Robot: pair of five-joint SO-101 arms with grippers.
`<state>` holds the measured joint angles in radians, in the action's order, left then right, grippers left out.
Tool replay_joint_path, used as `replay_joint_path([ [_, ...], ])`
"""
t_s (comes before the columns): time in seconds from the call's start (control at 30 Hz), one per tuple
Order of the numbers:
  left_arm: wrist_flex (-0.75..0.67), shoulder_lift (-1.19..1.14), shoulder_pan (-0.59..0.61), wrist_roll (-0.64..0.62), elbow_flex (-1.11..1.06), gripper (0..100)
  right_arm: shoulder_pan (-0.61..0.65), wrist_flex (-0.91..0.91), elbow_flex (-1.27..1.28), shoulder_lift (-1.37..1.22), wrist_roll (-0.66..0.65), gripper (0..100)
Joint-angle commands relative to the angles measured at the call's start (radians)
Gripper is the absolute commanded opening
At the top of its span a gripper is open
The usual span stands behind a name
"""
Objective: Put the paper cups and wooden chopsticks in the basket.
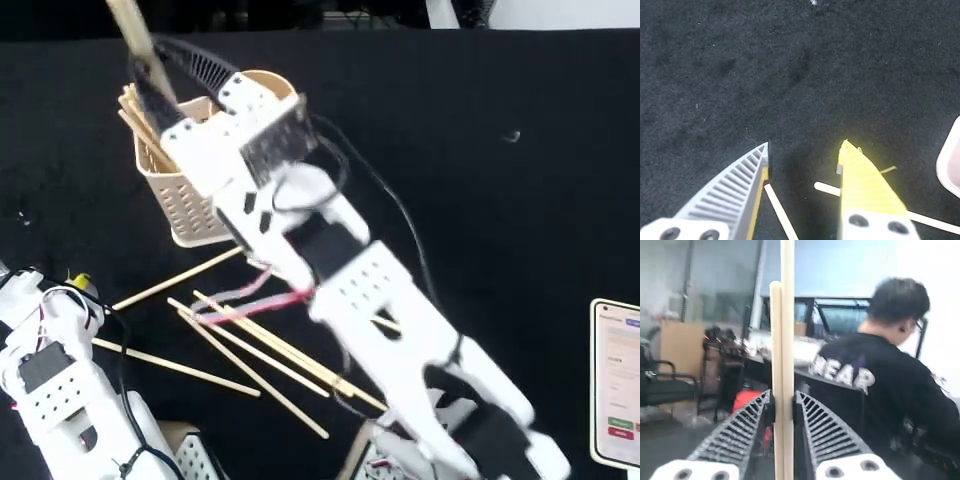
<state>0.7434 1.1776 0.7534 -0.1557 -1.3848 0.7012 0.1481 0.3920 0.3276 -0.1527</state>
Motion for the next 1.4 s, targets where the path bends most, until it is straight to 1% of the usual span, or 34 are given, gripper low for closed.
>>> replay_joint_path([
  [0.0, -0.015, 0.006, 0.004, -0.006, 0.007, 23, -0.014, -0.026, -0.053, -0.051, 0.008, 1.3],
  [0.07, -0.015, 0.006, 0.004, -0.006, 0.007, 23, -0.002, -0.118, -0.054, -0.059, 0.008, 3.1],
  [0.2, -0.015, 0.006, 0.004, -0.006, 0.007, 23, 0.015, -0.27, -0.054, -0.028, 0.008, 18.5],
  [0.23, -0.015, 0.006, 0.004, -0.006, 0.007, 23, 0.025, -0.31, -0.054, -0.007, 0.008, 20.2],
  [0.33, -0.015, 0.006, 0.004, -0.006, 0.007, 23, 0.038, -0.46, -0.048, 0.101, 0.003, 20.4],
  [0.4, -0.015, 0.006, 0.004, -0.006, 0.007, 23, 0.048, -0.644, -0.047, 0.194, 0.003, 20.4],
  [0.53, -0.015, 0.006, 0.004, -0.006, 0.007, 23, 0.115, -1.111, -0.007, 0.351, 0.008, 20.4],
  [0.57, -0.015, 0.006, 0.004, -0.006, 0.007, 23, 0.152, -1.194, 0.031, 0.372, 0.008, 20.6],
  [0.63, -0.015, 0.006, 0.002, -0.006, 0.007, 23, 0.213, -1.286, 0.147, 0.386, 0.008, 20.8],
  [0.7, -0.015, 0.006, 0.002, -0.006, 0.007, 23, 0.238, -1.284, 0.303, 0.384, 0.008, 20.9],
  [0.83, -0.015, 0.006, 0.002, -0.006, 0.007, 23, 0.232, -1.042, 0.619, 0.384, -0.002, 20.9],
  [0.93, -0.014, 0.006, 0.005, -0.006, 0.007, 23, 0.227, -0.928, 0.737, 0.381, -0.046, 20.7],
  [1.0, -0.012, 0.006, 0.007, -0.006, 0.007, 23, 0.184, -0.922, 0.743, 0.361, -0.095, 20.6],
  [1.07, -0.011, 0.006, 0.007, -0.006, 0.007, 23, 0.115, -0.914, 0.727, 0.318, -0.129, 20.8],
  [1.17, -0.011, 0.006, 0.007, -0.006, 0.007, 23, 0.066, -0.921, 0.679, 0.214, -0.146, 20.8],
  [1.2, -0.012, 0.006, 0.007, -0.006, 0.007, 23, 0.068, -0.922, 0.662, 0.176, -0.141, 20.8],
  [1.37, -0.012, 0.006, 0.007, -0.006, 0.007, 23, 0.173, -0.922, 0.579, 0.042, -0.097, 20.9],
])
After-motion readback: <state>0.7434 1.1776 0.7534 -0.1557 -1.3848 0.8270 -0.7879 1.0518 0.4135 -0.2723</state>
